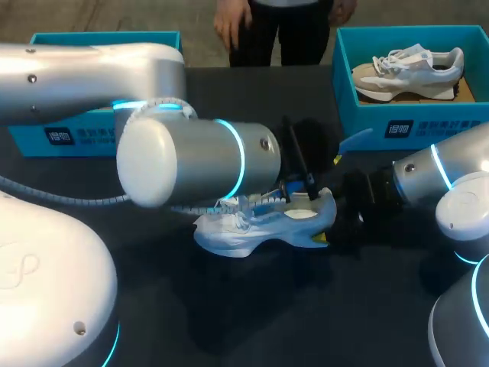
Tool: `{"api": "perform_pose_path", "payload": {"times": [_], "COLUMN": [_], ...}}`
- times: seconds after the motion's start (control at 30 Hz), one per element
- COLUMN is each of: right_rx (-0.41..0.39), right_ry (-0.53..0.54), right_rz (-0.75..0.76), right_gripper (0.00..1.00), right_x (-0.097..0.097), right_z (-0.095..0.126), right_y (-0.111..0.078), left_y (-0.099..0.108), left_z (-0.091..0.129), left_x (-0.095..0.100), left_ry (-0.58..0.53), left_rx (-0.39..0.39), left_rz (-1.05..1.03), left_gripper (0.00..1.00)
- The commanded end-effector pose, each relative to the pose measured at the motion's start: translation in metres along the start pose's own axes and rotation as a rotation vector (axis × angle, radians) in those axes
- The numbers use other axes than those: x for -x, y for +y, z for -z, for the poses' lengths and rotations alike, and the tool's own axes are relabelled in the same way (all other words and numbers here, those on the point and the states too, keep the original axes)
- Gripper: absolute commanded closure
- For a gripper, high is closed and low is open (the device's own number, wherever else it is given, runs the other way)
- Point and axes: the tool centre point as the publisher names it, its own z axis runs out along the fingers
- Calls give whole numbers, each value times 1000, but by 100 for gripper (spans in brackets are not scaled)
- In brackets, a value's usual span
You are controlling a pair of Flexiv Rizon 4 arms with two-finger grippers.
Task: Take the shoe out of the shoebox, open the shoe tongue, remove and reinsert the insole, then place the shoe into the shoebox
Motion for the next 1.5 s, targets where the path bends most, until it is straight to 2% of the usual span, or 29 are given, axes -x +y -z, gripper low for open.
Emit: {"api": "perform_pose_path", "payload": {"times": [0.03, 0.23, 0.57, 0.73, 1.03, 1.27, 1.5], "right_rx": [-3, -3, -3, -3, -3, -3, -3], "right_ry": [1, 1, 1, 1, 1, 1, 1], "right_rz": [0, 0, 0, 0, 0, 0, 0], "right_gripper": [100, 100, 100, 100, 100, 100, 100], "right_x": [0, 0, 0, 0, 0, 0, 0], "right_z": [-6, -6, -6, -6, -6, -6, -6], "right_y": [-1, -1, -1, -1, -1, -1, -1], "left_y": [-7, -14, -39, -53, -83, -111, -129], "left_z": [7, 6, 19, 28, 44, 59, 77], "left_x": [11, 17, 37, 47, 69, 76, 81], "left_ry": [78, 154, 307, 369, 446, 528, 641], "left_rx": [48, 99, 100, 75, -49, -127, -230], "left_rz": [2, 54, 176, 229, 335, 399, 523], "left_gripper": [100, 100, 100, 100, 100, 100, 100]}}
